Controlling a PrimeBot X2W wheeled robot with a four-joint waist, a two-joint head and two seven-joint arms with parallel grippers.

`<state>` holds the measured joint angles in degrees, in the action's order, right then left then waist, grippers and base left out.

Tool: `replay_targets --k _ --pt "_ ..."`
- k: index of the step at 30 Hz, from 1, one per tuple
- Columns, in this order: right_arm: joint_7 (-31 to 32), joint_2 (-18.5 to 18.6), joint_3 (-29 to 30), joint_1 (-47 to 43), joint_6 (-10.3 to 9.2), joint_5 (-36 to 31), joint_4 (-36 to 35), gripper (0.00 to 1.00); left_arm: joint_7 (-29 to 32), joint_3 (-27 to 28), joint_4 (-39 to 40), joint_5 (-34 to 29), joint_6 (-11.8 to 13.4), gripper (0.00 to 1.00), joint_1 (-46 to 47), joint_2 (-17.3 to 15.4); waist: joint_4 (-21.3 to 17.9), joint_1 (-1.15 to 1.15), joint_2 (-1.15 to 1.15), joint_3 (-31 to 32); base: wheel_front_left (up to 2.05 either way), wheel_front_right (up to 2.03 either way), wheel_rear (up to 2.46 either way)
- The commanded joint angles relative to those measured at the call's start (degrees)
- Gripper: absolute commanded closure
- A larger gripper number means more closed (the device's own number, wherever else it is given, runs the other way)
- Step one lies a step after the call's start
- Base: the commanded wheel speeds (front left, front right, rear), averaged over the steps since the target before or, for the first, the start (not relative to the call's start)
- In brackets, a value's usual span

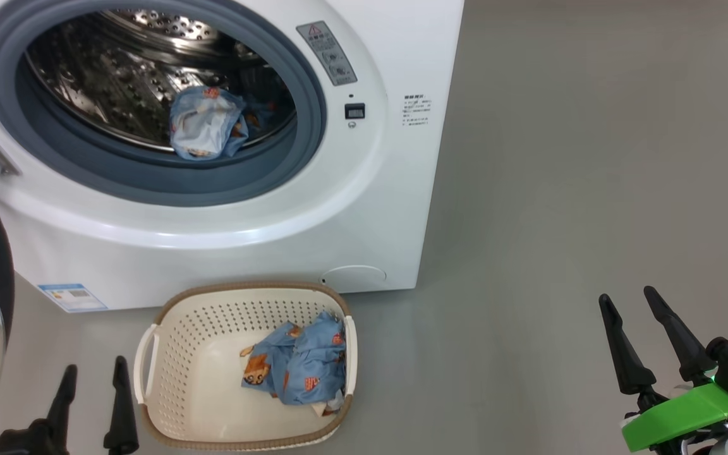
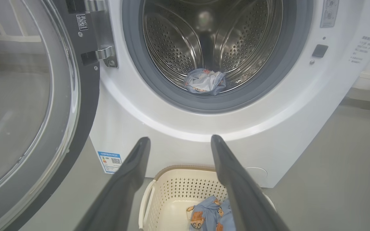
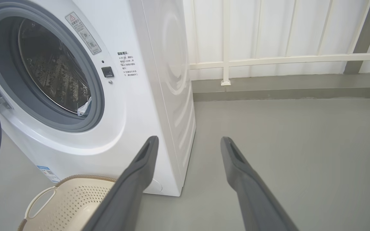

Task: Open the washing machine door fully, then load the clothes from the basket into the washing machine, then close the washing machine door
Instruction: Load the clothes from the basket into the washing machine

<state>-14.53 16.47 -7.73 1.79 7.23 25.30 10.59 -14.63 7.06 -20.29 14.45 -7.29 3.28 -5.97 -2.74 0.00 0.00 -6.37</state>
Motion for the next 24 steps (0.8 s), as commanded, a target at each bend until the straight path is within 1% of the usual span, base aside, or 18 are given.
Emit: replay_targets --k 1,6,14,23,24 --pt "-0.47 0.86 -0.64 1.18 0.25 0.06 -1.59 0.0 -0.37 1.23 0.56 0.0 -0.2 0.0 1.81 -0.97 -0.17 0.0 0.0 -1.19 0.0 0.0 0.0" --pt "-0.47 0.3 -0.63 3.1 0.25 -0.1 -1.95 0.0 -0.37 -0.48 -2.49 1.27 -0.2 0.0 3.76 -0.73 -0.68 0.0 0.0 -4.01 0.0 0.0 0.0" --pt "-0.47 -1.08 -0.89 6.87 0.25 -0.36 -2.45 0.0 -0.37 -4.35 -10.44 3.71 -0.2 0.0 9.18 -1.07 -1.97 0.0 0.0 -9.37 0.0 0.0 0.0" --pt "-0.47 -2.41 -1.61 11.0 0.25 -0.48 -2.81 0.0 -0.37 -10.03 -20.83 8.18 -0.2 0.0 18.2 -2.69 -3.75 0.0 0.0 -15.73 0.0 0.0 0.0" --pt "-0.47 -2.41 -1.61 11.0 0.25 -0.48 -2.81 0.0 -0.37 -10.03 -20.83 8.18 -0.2 0.0 18.2 -2.69 -3.75 0.0 0.0 -15.73 0.0 0.0 0.0"
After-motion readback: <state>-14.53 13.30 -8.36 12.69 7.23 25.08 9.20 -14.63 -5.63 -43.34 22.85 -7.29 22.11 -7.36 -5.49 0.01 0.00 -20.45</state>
